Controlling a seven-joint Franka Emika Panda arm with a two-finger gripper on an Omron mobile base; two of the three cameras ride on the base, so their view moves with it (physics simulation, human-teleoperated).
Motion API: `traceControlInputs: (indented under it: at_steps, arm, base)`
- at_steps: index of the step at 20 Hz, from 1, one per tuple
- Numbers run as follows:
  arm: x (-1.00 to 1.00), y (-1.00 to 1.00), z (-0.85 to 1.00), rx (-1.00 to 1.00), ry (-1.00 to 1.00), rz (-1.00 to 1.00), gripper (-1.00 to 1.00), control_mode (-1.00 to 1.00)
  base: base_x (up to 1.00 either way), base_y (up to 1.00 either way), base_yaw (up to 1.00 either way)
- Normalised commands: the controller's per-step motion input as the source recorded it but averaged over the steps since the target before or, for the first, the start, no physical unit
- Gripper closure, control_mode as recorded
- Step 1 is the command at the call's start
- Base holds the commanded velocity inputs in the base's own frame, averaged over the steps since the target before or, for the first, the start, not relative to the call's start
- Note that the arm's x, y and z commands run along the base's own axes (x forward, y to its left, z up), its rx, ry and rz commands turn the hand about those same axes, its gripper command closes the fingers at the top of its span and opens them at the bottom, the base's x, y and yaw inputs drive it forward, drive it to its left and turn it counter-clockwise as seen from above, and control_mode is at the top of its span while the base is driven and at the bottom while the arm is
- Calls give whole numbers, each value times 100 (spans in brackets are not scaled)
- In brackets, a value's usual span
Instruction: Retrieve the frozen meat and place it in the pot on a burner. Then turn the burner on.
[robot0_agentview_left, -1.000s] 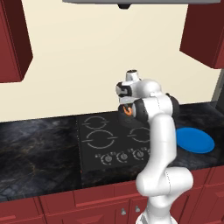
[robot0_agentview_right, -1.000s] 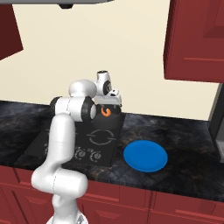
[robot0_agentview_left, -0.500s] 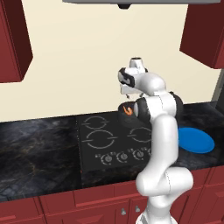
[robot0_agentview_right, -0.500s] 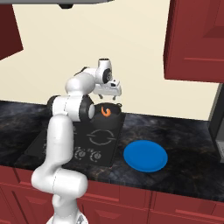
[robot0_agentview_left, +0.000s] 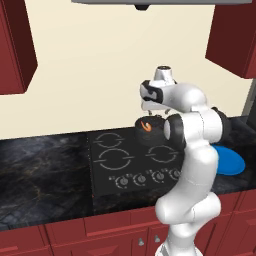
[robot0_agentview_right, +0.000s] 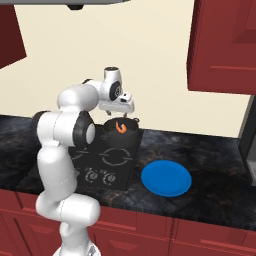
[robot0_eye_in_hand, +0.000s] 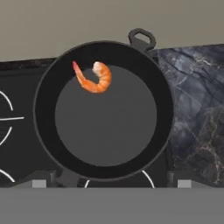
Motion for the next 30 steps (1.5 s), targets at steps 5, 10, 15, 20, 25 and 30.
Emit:
traceControlInputs:
  at_steps: [5, 10, 15, 20, 25, 30]
  arm:
    - [-100, 16, 52, 3, -3, 0, -100, -100]
    - [-100, 25, 58, 5, 0, 0, -100, -100]
    - [-87, 23, 22, 1, 8, -1, -100, -100]
    - [-28, 0, -14, 0, 30, -13, -100, -100]
    - [-21, 5, -37, 1, 9, -2, -100, -100]
    - [-49, 27, -42, -1, 9, 2, -100, -100]
  base:
    - [0, 0, 0]
    - [0, 0, 0]
    - [0, 0, 0]
    - [0, 0, 0]
    - [0, 0, 0]
    - [0, 0, 0]
